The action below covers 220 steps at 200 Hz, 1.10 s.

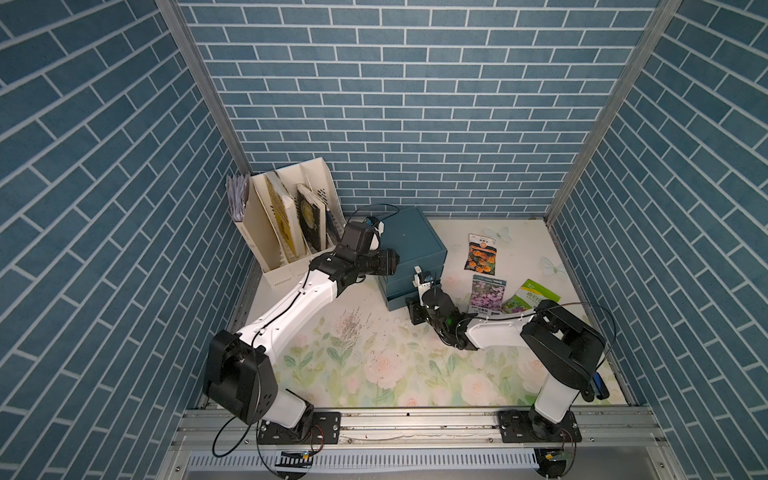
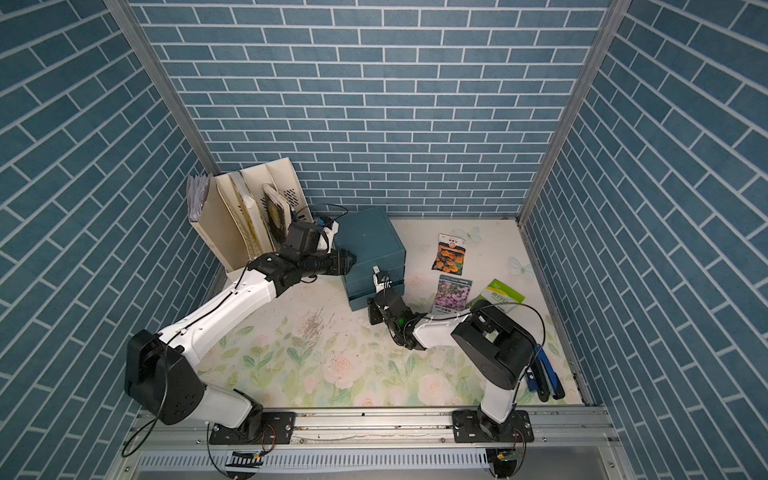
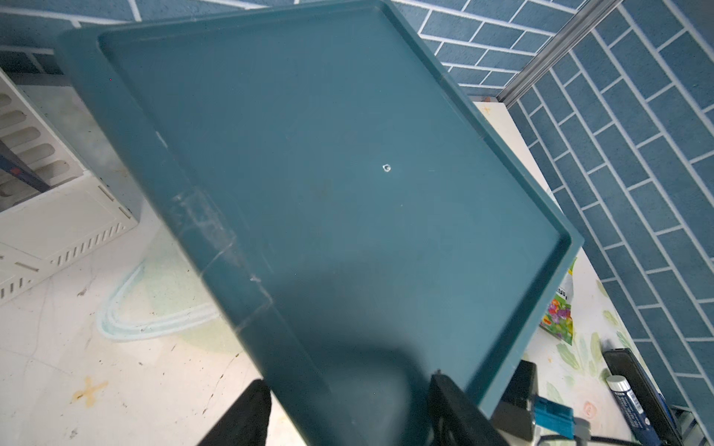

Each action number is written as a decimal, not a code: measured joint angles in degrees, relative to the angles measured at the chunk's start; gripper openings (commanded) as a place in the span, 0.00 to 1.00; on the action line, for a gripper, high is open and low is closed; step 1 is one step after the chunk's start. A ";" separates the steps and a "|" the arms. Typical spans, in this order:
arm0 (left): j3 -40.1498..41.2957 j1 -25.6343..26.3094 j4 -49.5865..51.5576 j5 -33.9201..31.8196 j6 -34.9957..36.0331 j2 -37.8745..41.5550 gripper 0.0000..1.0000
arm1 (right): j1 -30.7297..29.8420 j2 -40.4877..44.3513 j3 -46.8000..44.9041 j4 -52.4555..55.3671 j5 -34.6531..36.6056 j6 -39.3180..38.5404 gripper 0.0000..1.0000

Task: Take the seed bags out of the drawer
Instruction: Close the drawer in the storage box.

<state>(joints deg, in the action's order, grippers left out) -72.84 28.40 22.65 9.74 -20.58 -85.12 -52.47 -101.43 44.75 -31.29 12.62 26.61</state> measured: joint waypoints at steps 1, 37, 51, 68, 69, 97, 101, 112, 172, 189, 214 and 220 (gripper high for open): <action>0.00 0.00 0.00 -0.02 0.00 0.00 0.69 | 0.00 -0.04 0.00 -0.07 0.00 0.00 0.42; 0.00 0.00 0.00 -0.07 0.00 0.00 0.68 | 0.02 -1.49 0.87 -1.09 0.00 -0.09 0.42; 0.00 0.00 0.00 -0.11 0.00 0.00 0.69 | 0.02 -2.01 1.18 -1.22 0.02 -0.09 0.42; 0.00 -0.02 0.00 -0.15 -0.02 0.00 0.68 | 0.04 -2.32 1.31 -1.33 0.07 -0.09 0.42; 0.00 -0.02 0.00 -0.15 0.00 0.00 0.68 | 0.04 -2.34 1.31 -1.33 0.09 -0.09 0.42; 0.00 -0.02 0.00 -0.17 -0.02 0.00 0.69 | 0.04 -2.58 1.33 -1.84 0.26 -0.09 0.42; 0.00 -0.02 0.00 -0.17 -0.02 0.00 0.68 | 0.04 -2.60 1.33 -1.95 0.28 -0.07 0.42; 0.00 -0.02 0.00 -0.17 -0.02 0.00 0.68 | 0.04 -2.62 1.33 -2.23 0.37 -0.09 0.42; 0.00 -0.02 0.02 -0.20 0.00 0.00 0.68 | 0.02 -3.43 1.33 -4.79 1.14 -0.07 0.42; 0.00 -0.02 0.02 -0.20 0.00 0.00 0.68 | 0.02 -3.82 1.31 -5.11 1.33 -0.07 0.42; 0.00 -0.02 0.02 -0.20 0.00 0.00 0.68 | 0.02 -4.15 1.33 -5.33 1.57 -0.04 0.42; 0.00 -0.02 0.02 -0.20 0.00 0.00 0.69 | 0.02 -4.15 1.33 -5.33 1.57 -0.04 0.42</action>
<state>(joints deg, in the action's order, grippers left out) -72.84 28.38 22.68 9.54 -20.58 -85.12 -52.45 -105.58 46.09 -36.62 14.20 26.57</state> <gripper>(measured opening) 0.685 0.416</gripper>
